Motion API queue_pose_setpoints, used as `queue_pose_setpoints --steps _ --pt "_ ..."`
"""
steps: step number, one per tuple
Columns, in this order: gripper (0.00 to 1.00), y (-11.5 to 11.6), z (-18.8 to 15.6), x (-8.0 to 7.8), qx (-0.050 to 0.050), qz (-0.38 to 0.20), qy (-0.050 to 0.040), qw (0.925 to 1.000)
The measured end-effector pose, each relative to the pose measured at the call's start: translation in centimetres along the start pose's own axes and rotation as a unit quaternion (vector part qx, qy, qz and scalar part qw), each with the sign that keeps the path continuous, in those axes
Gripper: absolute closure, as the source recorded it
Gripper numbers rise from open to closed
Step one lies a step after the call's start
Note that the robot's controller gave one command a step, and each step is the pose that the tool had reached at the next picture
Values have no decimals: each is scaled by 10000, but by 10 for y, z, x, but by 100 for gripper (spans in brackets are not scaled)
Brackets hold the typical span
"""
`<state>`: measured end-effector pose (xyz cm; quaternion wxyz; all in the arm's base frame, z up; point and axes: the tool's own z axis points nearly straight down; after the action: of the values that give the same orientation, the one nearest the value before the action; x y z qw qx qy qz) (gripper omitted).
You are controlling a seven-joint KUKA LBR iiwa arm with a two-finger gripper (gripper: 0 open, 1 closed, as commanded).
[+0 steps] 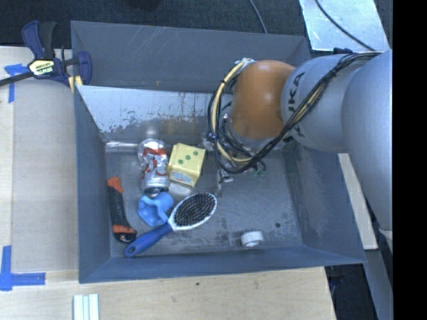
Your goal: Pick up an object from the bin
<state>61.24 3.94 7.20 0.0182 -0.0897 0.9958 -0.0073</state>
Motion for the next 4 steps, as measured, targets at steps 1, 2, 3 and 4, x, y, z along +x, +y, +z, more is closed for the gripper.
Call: queue_pose_setpoints --steps 1,2,3,4 --pt "0 60 -42 7 -10 -680 -23 9977" --pt "100 109 -9 -2 -20 -424 -9 9991" --pt "100 109 -9 -2 -20 -425 -9 9991" --pt "100 108 -9 -6 -24 -395 -41 9992"
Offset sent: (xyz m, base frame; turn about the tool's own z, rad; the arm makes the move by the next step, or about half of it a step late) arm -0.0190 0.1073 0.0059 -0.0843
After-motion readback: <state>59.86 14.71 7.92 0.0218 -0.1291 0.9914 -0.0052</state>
